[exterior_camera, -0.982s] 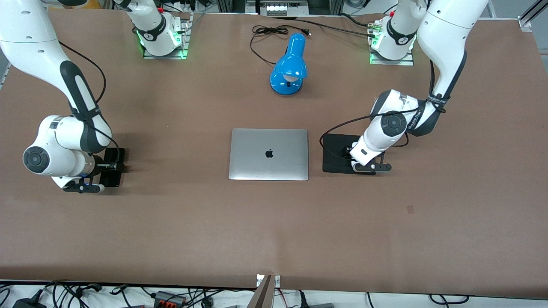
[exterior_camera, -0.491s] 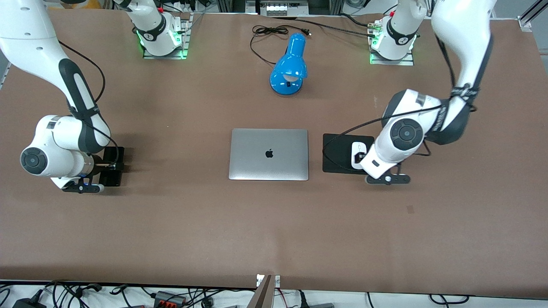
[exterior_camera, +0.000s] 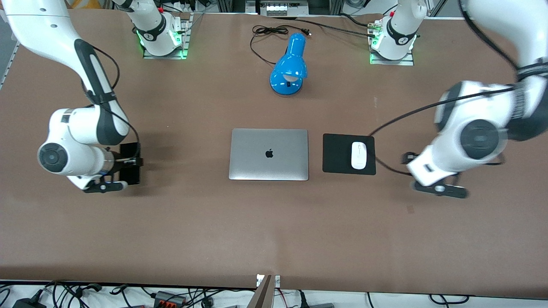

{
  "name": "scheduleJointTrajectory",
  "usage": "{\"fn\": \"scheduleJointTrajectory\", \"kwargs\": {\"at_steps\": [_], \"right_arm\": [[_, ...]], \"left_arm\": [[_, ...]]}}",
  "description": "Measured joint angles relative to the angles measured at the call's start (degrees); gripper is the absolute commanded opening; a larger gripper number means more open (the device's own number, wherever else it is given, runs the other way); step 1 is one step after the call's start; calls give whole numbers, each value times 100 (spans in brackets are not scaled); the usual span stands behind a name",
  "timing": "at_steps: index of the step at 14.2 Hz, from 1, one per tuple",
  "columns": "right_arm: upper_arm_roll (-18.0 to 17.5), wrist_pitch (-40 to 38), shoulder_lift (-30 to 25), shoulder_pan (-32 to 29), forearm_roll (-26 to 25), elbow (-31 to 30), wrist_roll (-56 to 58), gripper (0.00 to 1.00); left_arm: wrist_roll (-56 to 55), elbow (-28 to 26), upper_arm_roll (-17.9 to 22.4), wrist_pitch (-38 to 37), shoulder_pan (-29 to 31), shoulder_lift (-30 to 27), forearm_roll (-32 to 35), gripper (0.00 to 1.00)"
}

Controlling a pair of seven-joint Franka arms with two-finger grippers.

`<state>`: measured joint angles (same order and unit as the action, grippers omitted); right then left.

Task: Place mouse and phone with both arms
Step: 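Release the mouse and raise the left gripper while the right gripper carries the phone, then lower the phone beside the laptop and open the right gripper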

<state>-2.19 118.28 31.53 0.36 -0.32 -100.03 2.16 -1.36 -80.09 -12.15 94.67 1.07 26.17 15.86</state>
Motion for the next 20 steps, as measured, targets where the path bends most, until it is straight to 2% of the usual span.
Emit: {"fn": "scheduleJointTrajectory", "kwargs": {"at_steps": [2,5,9,14,15,17,19,20], "right_arm": [[-60,59,62,201,202,-9,-218,28],[-90,177,147,712,224,-16,-1070,28],[-101,223,214,1401,227,-24,-1942,28],[-103,563,337,1871,232,-150,-2493,28],[-102,692,376,1923,232,-206,-2588,28],[-103,937,438,2009,232,-318,-2732,28],[-105,1108,471,2120,233,-403,-2911,28],[-106,1171,480,2197,233,-427,-3004,28]], "left_arm": [[288,358,-6,-400,198,-106,-165,100],[423,674,-12,-943,476,-382,-430,100],[728,799,-9,-1306,896,-595,-615,100],[849,795,4,-1491,877,-707,-707,100],[848,751,86,-1518,771,-836,-735,100],[842,343,644,-1362,316,-1296,-950,100],[785,-474,1154,-831,9,-1900,-1274,100],[770,-860,1282,-604,-25,-2173,-1356,100]]}}
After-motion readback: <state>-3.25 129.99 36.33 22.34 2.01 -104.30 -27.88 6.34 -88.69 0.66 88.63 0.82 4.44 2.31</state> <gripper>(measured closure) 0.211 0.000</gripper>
